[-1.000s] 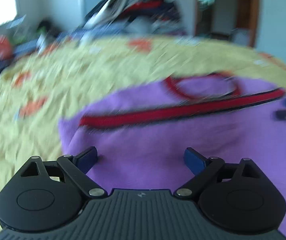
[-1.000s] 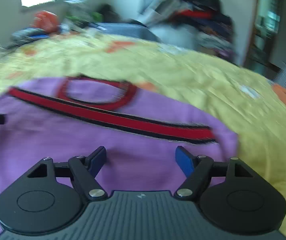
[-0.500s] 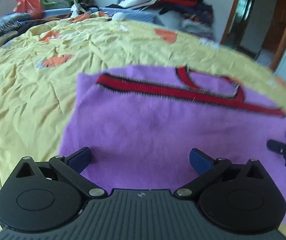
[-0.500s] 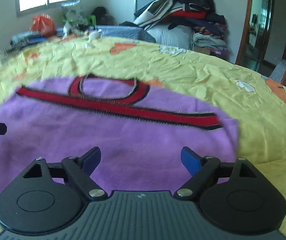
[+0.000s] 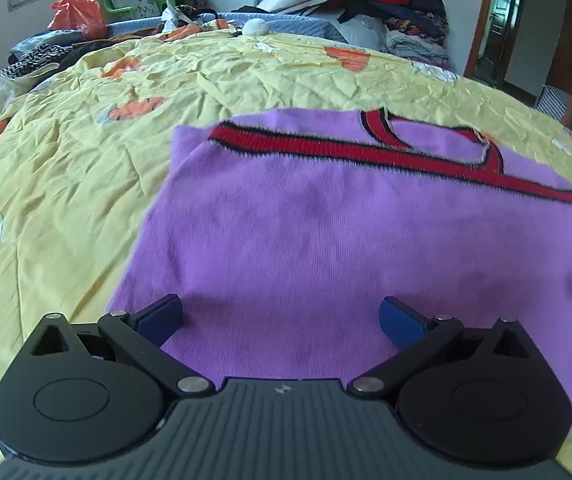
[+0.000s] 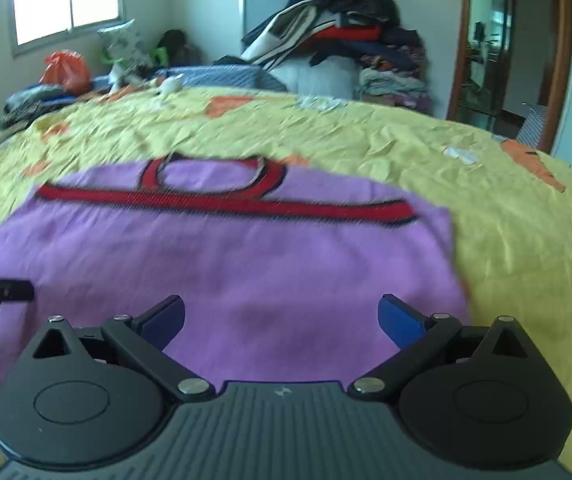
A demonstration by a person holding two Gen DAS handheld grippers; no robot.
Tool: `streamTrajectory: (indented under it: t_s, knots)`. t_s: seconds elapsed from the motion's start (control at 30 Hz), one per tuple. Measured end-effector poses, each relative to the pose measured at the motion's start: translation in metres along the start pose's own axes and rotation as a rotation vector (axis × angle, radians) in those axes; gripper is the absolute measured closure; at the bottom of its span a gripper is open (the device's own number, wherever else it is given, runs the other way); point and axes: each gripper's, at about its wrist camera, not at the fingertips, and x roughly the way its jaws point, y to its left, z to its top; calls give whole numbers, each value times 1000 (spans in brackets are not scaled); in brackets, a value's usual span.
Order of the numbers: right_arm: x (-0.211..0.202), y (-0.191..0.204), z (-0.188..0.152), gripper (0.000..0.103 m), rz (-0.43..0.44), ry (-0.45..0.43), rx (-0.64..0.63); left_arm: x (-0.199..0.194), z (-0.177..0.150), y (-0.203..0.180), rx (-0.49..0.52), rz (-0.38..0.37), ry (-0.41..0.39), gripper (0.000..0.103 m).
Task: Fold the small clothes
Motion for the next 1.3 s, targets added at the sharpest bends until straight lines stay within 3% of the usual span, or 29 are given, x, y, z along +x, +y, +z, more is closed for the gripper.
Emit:
streamTrajectory:
  t_s: [0.13, 0.5, 0.63, 0.77, 1.0, 1.13, 1.23, 1.3]
  knots:
    - [4, 11, -20, 0, -5, 47, -25, -7, -13, 2, 11, 4, -5, 0]
    - [-16, 12, -46, 0, -27, 45, -30, -24, -37, 12, 39, -7, -15, 0]
    - [-30, 12, -56, 0, -27, 49, -30, -35, -41, 25, 74, -62, -18, 0]
    - [-54, 31, -59, 0, 36, 12, -28, -38, -24, 64, 49, -123, -51, 0]
    - [-68, 108, -54, 0, 142, -103, -137, -19, 22, 110, 77, -120, -34, 0]
    - [-42, 125, -37, 0, 47, -76, -123, -26, 30, 90, 76, -228, -58, 0]
    - [-22, 119, -28, 0, 93, 1, -47, -24, 33, 56, 116, -283, -74, 0]
    - [-10, 120, -28, 0, 79, 56, -35, -16, 37, 35, 140, -344, -69, 0]
